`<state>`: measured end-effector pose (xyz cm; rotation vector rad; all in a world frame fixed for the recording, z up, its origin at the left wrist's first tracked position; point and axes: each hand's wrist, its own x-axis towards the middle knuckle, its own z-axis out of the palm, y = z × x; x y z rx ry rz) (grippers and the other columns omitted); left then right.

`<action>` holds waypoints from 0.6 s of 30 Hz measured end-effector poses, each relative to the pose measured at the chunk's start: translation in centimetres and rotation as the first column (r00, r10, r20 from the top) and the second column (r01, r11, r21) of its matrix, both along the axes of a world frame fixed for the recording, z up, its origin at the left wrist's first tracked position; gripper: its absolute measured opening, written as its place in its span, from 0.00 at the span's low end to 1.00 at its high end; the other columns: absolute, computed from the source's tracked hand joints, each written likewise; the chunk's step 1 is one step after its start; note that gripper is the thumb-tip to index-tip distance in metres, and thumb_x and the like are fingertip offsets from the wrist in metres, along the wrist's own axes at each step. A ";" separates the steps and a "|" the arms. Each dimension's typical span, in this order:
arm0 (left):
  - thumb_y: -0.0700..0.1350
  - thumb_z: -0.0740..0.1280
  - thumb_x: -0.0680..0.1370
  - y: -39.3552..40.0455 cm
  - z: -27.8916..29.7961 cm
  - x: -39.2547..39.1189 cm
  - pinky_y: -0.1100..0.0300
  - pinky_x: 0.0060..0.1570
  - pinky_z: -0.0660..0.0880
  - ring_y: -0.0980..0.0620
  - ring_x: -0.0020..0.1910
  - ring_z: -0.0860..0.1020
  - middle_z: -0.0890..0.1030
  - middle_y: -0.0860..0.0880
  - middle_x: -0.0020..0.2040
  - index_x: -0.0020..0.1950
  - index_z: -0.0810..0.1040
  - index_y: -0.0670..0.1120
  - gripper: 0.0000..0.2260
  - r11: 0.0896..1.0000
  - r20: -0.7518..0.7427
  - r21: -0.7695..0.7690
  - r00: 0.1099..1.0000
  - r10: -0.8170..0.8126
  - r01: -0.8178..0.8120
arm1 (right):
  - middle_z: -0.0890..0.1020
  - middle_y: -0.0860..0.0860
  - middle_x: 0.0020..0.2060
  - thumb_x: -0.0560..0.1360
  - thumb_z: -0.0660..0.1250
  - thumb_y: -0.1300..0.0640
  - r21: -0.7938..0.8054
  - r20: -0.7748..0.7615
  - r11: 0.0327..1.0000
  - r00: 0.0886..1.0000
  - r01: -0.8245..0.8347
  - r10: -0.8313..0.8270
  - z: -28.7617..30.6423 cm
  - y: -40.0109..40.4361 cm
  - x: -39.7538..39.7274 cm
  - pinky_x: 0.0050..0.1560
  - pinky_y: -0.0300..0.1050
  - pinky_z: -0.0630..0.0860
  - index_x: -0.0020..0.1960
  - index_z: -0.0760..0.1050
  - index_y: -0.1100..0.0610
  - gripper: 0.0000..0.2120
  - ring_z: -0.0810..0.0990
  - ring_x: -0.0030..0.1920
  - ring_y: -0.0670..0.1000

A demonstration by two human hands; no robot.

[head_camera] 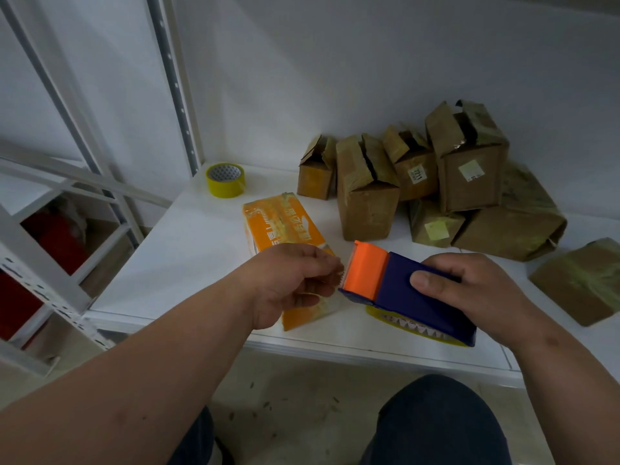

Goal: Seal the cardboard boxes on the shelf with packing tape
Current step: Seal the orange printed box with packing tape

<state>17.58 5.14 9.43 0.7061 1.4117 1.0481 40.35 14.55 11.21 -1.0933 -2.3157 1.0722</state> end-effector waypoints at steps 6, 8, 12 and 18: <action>0.44 0.69 0.78 -0.4 0.7 0.0 0.60 0.40 0.76 0.55 0.36 0.79 0.82 0.49 0.37 0.44 0.78 0.47 0.03 0.999 -0.017 0.010 0.999 0.035 -0.035 | 0.83 0.46 0.35 0.61 0.61 0.29 0.028 0.054 0.999 0.998 -0.046 0.044 0.8 -0.3 -0.8 0.32 0.31 0.71 0.42 0.81 0.50 0.27 0.80 0.33 0.44; 0.40 0.68 0.78 -0.4 0.8 0.0 0.60 0.37 0.78 0.55 0.34 0.79 0.81 0.49 0.36 0.44 0.77 0.45 0.04 0.997 -0.054 0.034 0.996 0.068 -0.066 | 0.83 0.46 0.36 0.64 0.63 0.33 0.024 0.051 0.999 0.998 -0.047 0.045 0.8 -0.2 -0.8 0.31 0.31 0.71 0.43 0.81 0.51 0.23 0.80 0.33 0.44; 0.36 0.66 0.79 -0.5 1.2 -0.1 0.62 0.33 0.78 0.53 0.32 0.77 0.79 0.46 0.34 0.43 0.78 0.42 0.05 0.983 -0.159 0.113 0.974 0.160 -0.143 | 0.84 0.47 0.37 0.62 0.64 0.30 -0.001 0.046 0.996 0.995 -0.084 0.084 1.1 0.1 -1.0 0.31 0.31 0.72 0.45 0.81 0.51 0.27 0.82 0.34 0.46; 0.33 0.65 0.78 -0.8 2.6 -0.6 0.60 0.36 0.81 0.52 0.32 0.75 0.77 0.45 0.35 0.41 0.77 0.40 0.07 0.961 -0.194 0.190 0.952 0.237 -0.201 | 0.84 0.44 0.36 0.62 0.65 0.32 -0.028 0.004 0.983 0.983 -0.183 0.184 2.3 0.7 -1.8 0.32 0.31 0.72 0.42 0.81 0.44 0.19 0.82 0.34 0.42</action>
